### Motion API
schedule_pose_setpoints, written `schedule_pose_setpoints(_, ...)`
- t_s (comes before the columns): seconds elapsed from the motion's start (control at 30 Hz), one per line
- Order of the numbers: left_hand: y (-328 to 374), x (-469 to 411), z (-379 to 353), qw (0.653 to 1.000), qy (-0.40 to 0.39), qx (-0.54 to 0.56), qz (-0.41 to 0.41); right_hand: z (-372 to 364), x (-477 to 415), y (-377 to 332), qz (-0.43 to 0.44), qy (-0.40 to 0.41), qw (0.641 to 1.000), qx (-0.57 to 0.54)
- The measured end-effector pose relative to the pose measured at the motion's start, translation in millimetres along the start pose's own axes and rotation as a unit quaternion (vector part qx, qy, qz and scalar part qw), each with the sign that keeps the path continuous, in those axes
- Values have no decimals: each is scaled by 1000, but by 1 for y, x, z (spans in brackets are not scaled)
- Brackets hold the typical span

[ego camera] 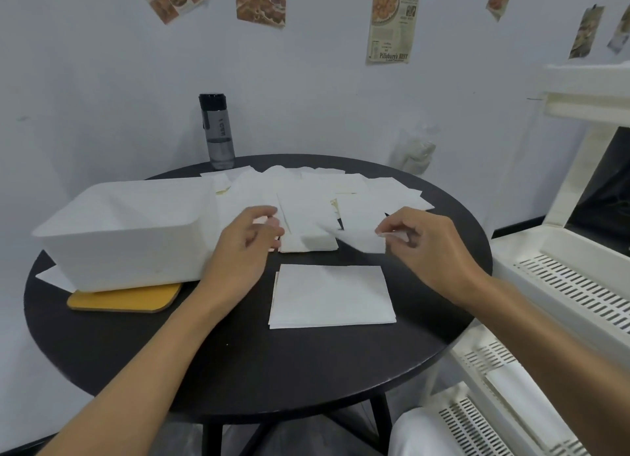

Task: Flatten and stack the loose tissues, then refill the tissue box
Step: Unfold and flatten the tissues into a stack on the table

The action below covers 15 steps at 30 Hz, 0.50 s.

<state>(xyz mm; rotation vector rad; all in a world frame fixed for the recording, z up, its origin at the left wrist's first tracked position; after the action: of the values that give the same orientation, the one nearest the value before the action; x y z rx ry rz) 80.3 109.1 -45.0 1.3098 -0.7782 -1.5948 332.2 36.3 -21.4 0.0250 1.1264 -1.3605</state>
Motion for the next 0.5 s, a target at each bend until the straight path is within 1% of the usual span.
schedule_pose_setpoints(0.07, -6, -3, 4, 998, 14, 40, 44, -4, 7, -6, -13, -20, 998, -50)
schedule_pose_setpoints(0.2, -16, -2, 0, 993, 3, 70, 95, -9, 21, -19, -50, -44, 982, -174)
schedule_pose_setpoints(0.33, -17, 0, -7, 992, -23, 66, 110, -10, 23, -26, -80, -47, 967, -239)
schedule_pose_setpoints(0.43, -14, 6, -13, 992, -64, 39, 103, -14, 22, -26, -95, -51, 955, -277)
schedule_pose_setpoints(0.5, -10, 9, -16, 990, -80, 52, 100, -17, 22, -25, -109, -55, 941, -317)
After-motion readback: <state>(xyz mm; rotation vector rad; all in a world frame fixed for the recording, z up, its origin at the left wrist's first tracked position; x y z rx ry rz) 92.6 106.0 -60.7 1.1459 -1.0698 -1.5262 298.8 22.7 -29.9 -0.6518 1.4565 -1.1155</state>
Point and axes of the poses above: each hand's wrist, its own x-axis away from the middle knuckle, its own z-axis out of the back of the hand, y = z × x, the point moved 10 cm from there along -x, towards the middle knuckle, and after that the axes turned 10 degrees about y, right-handed, at the moved point
